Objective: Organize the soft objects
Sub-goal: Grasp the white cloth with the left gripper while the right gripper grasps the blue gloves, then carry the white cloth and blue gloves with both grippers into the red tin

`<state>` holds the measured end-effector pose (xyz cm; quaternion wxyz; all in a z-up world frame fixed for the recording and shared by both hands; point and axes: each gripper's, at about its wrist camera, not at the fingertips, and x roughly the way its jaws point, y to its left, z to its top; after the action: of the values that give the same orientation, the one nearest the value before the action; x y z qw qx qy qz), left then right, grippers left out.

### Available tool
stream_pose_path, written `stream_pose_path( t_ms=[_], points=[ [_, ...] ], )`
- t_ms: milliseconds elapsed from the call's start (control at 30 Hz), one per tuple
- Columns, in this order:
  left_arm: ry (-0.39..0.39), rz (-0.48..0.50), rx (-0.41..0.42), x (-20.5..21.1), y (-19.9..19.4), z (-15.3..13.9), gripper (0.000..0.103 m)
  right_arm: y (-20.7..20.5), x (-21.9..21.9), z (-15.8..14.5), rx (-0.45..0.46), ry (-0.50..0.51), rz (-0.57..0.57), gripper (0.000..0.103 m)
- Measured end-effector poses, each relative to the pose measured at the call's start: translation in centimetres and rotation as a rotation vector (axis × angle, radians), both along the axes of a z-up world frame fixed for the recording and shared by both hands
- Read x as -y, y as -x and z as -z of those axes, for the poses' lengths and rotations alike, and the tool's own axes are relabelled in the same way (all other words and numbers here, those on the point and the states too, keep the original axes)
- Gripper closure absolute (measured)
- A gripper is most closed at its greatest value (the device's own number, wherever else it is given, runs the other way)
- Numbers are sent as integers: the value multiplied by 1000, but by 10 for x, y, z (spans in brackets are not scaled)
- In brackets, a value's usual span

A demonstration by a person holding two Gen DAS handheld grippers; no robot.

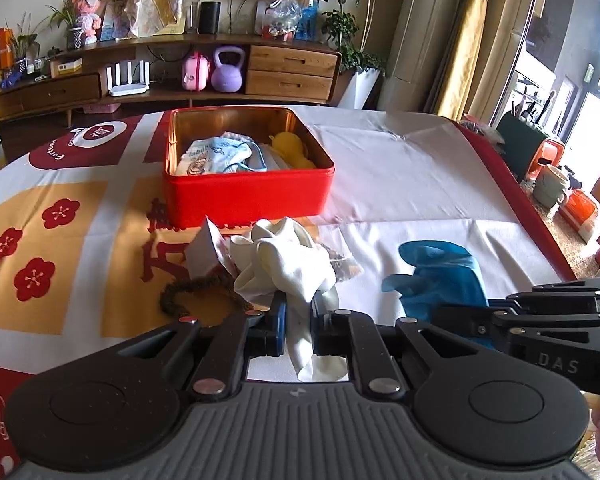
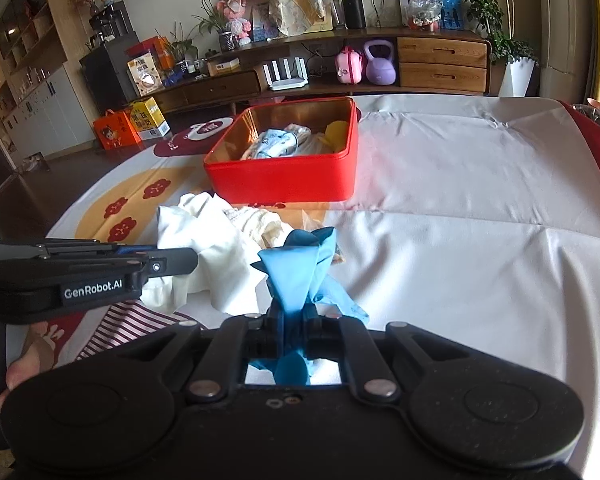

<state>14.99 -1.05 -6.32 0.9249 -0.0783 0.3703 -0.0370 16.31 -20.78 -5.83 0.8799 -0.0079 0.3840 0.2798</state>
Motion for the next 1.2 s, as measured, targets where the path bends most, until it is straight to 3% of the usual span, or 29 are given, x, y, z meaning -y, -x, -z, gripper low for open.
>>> stream_pose_path(
  t_ms=[633, 1200],
  points=[
    [13, -8, 63, -19, -7, -50, 91, -9, -2, -45, 78, -19, -33, 96],
    [-86, 31, 149, -28, -50, -83, 91, -50, -24, -66, 133, 12, -59, 96]
  ],
)
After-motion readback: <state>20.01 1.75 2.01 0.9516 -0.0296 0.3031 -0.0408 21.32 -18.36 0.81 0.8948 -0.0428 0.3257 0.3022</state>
